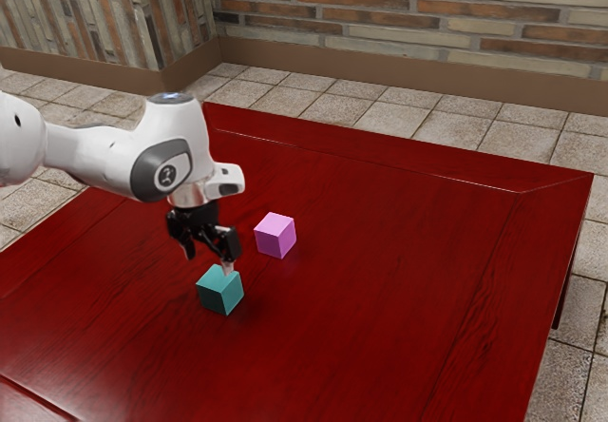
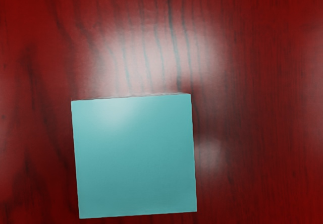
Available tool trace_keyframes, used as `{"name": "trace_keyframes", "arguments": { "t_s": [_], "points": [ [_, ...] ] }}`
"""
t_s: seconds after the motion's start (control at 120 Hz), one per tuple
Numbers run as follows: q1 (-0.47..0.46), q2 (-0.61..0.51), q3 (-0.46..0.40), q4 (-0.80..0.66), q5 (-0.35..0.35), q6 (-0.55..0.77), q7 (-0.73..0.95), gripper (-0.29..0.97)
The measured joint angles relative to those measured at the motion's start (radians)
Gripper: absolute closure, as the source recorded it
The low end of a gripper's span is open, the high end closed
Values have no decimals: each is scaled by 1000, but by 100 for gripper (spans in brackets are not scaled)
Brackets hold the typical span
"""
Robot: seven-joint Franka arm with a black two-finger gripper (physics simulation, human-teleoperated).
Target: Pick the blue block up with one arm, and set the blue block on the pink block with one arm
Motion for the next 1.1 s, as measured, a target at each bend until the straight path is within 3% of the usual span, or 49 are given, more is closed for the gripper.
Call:
{"name": "trace_keyframes", "arguments": {
  "t_s": [1.1],
  "points": [
    [2, 189, 28, 22, 12, 145, 16, 0]
  ]
}}
